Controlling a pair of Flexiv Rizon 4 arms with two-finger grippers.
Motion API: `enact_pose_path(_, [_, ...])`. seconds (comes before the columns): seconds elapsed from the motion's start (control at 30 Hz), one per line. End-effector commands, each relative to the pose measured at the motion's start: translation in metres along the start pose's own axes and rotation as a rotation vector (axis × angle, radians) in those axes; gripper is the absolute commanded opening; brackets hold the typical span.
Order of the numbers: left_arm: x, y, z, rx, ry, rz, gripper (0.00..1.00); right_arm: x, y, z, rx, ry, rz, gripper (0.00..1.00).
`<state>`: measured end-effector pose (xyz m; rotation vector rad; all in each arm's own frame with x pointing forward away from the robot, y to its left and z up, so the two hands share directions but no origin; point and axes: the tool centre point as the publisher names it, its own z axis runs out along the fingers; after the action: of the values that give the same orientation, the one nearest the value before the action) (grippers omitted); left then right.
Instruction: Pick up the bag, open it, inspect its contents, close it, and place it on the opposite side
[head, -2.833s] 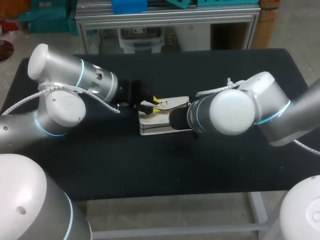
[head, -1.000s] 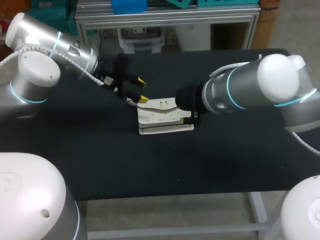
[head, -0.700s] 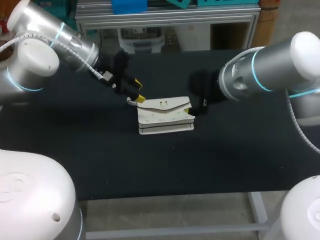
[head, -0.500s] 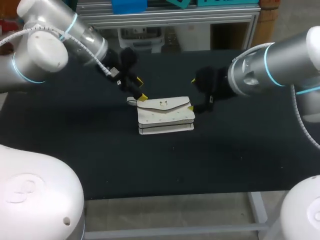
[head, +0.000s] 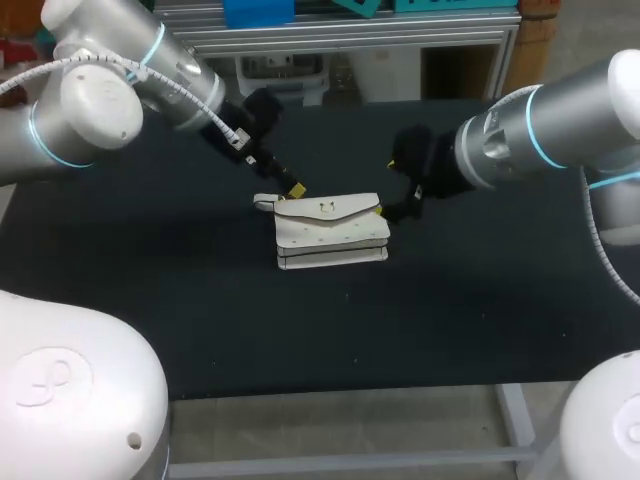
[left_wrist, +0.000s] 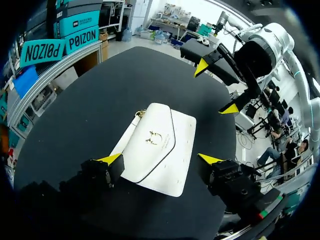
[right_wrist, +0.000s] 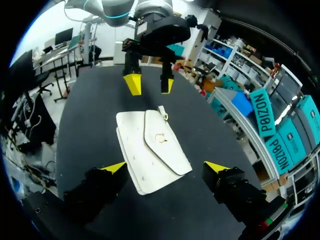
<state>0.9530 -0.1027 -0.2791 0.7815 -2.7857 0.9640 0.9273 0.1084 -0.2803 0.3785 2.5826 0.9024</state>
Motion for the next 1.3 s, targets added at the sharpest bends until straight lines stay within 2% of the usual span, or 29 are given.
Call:
enact_pose_path(0.03, [0.005, 0.007, -0.003, 0.025, -0.06, -0.368, 1.0, -0.002, 0.009, -0.011, 0.122, 0.053, 0.103, 1.0])
enact_pose_path(0.2, [0.005, 0.011, -0.004, -0.005, -0.165, -0.622, 1.0, -0.003, 0.01, -0.021, 0.148, 0.105, 0.219, 1.0])
enact_pose_path(0.3, [0.005, 0.014, -0.004, 0.009, -0.226, -0.773, 1.0, -0.004, 0.008, -0.027, 0.157, 0.12, 0.318, 1.0])
enact_pose_path(0.37, [0.005, 0.017, -0.004, 0.033, -0.304, -0.843, 1.0, -0.005, 0.006, -0.029, 0.169, 0.133, 0.389, 1.0])
enact_pose_path(0.43, [0.005, 0.019, -0.005, 0.04, -0.339, -0.858, 1.0, -0.005, 0.004, -0.031, 0.181, 0.147, 0.437, 1.0])
enact_pose_path(0.97, [0.005, 0.019, -0.005, 0.04, -0.339, -0.858, 1.0, -0.004, 0.003, -0.032, 0.187, 0.15, 0.447, 1.0])
enact_pose_path(1.03, [0.001, 0.017, 0.003, 0.018, -0.308, -0.966, 1.0, -0.002, 0.005, -0.024, 0.181, 0.175, 0.514, 1.0])
enact_pose_path(1.1, [0.002, 0.018, 0.011, 0.001, -0.327, -1.069, 1.0, 0.002, 0.004, -0.02, 0.177, 0.226, 0.599, 1.0])
enact_pose_path(1.27, [0.01, 0.028, 0.019, -0.01, -0.306, -1.117, 1.0, 0.006, -0.003, -0.011, 0.272, 0.303, 0.741, 1.0])
enact_pose_path(1.3, [0.01, 0.029, 0.02, -0.01, -0.311, -1.132, 1.0, 0.006, -0.003, -0.011, 0.268, 0.311, 0.753, 1.0])
